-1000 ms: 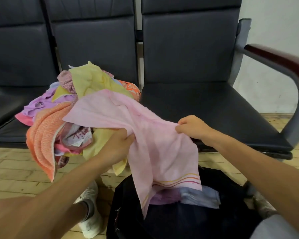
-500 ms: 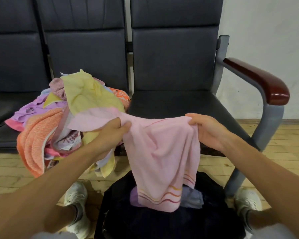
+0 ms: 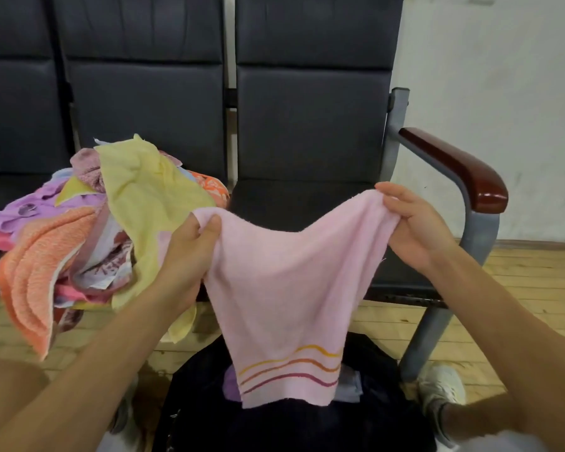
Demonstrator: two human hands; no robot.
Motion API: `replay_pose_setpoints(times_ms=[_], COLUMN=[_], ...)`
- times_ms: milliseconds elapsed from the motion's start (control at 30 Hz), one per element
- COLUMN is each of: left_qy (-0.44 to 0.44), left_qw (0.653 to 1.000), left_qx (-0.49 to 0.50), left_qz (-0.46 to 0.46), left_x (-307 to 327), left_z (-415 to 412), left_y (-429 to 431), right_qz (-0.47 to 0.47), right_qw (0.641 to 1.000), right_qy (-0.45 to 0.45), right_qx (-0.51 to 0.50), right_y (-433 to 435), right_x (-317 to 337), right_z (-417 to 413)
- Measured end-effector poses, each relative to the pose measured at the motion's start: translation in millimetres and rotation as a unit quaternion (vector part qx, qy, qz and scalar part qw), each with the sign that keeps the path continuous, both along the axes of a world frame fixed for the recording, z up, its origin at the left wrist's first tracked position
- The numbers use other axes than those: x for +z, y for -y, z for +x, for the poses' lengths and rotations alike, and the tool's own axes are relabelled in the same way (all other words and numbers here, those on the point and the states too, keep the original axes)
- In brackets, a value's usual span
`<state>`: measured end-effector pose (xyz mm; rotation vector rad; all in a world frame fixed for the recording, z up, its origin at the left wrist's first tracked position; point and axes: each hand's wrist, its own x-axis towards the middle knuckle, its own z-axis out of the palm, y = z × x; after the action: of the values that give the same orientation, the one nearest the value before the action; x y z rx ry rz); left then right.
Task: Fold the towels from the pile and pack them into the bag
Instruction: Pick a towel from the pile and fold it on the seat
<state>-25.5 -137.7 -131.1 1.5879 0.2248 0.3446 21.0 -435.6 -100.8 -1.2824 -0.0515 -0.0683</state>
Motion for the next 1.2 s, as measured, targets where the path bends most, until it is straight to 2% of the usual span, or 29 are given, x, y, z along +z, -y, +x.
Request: replay_pose_setpoints(times_ms=[67,167,333,433,500,600,667,700,733,800,833,867,967,1100,1200], left_qy=[0.038,0.067,0.002,-0.065,-0.087,-0.070,-0.049,-0.034,-0.014,0.006,0.009,0.010,0.037,0.035,0.022], left_qw=[0.997,0.996,0.998,0.991,0.978,0.973,0.981,0.990,0.991,0.943,0.917,0.904,0.921,0.969,0.992], left_qx=[0.024,0.050,0.059,0.011,-0.054,-0.136,-0.148,-0.131,-0.098,-0.030,-0.003,0.014,0.018,0.015,0.020], left_qz=[0.055,0.044,-0.019,-0.120,-0.179,-0.170,-0.113,-0.033,0.093,0.332,0.400,0.427,0.386,0.244,0.120], left_x=[5,17,19,22,23,23,21,20,18,15,14,14,15,14,12], left_z=[1,2,8,4,0,-4,-8,-8,-7,-3,-1,-1,1,4,6], left_y=[1,-3,-15,-24,-30,-29,-27,-28,-29,-34,-36,-36,-43,-53,-55], right_qz=[-0.004,-0.066,-0.139,-0.143,-0.092,-0.034,-0.041,-0.071,-0.125,-0.242,-0.273,-0.284,-0.304,-0.408,-0.344], right_qw=[0.999,0.992,0.984,0.984,0.991,0.995,0.995,0.992,0.984,0.956,0.947,0.943,0.935,0.890,0.922], right_qy=[0.007,0.016,0.040,0.036,0.012,0.000,0.008,0.015,0.029,0.065,0.076,0.080,0.084,0.099,0.038], right_qx=[-0.047,-0.102,-0.105,-0.102,-0.099,-0.089,-0.090,-0.103,-0.124,-0.151,-0.153,-0.151,-0.158,-0.180,-0.172], right_y=[-1,-5,-6,-3,-4,-9,-8,-7,-4,0,2,2,3,11,15], right_x=[-1,0,4,-8,-12,-13,-13,-14,-15,-18,-19,-21,-24,-26,-26], right_z=[1,0,-9,-13,-13,-11,-10,-10,-9,-10,-11,-12,-13,-9,-8])
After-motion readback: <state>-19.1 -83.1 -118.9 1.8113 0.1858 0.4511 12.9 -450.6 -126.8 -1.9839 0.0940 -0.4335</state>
